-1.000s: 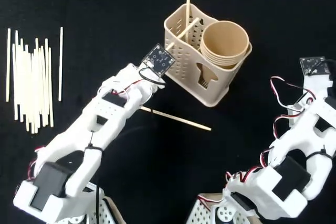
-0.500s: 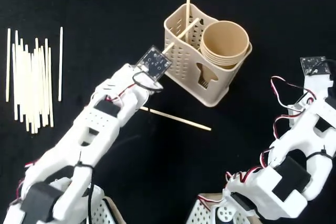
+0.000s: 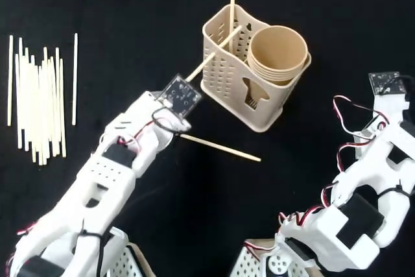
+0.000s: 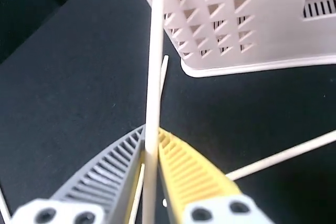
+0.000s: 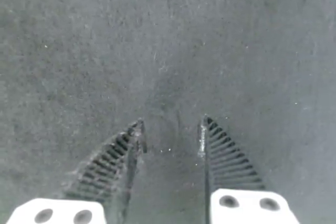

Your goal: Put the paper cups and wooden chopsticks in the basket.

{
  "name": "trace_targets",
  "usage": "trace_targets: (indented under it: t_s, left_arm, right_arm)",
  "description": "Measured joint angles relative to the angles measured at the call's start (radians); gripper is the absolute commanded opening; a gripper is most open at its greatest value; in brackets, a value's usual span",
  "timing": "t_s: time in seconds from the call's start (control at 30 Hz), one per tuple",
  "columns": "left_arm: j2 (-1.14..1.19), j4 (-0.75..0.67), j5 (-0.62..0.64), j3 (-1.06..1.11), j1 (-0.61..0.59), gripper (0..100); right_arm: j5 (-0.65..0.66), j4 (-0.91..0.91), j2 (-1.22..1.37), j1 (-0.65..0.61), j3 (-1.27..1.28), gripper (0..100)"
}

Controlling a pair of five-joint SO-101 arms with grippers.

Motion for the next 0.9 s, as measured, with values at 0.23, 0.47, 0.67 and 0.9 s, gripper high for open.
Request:
trace_targets:
  t_s: [0.23, 0.47, 0.67, 0.9]
  left_arm:
    - [-0.11, 0.005, -0.009, 0.074, 0.0, 3]
    - [-0.123, 0.011, 0.029, 0.074, 0.0, 3]
    - [-0.123, 0.011, 0.026, 0.074, 0.0, 3]
    - [-0.123, 0.011, 0.026, 0.074, 0.0, 8]
  right_arm:
    - [0.0, -0.068, 0.0, 0.0, 0.043, 16.9]
    - [0.0, -0.18, 0.0, 0.0, 0.121, 16.9]
    - [0.0, -0.201, 0.0, 0.0, 0.126, 16.9]
    - [0.0, -0.201, 0.0, 0.0, 0.126, 16.9]
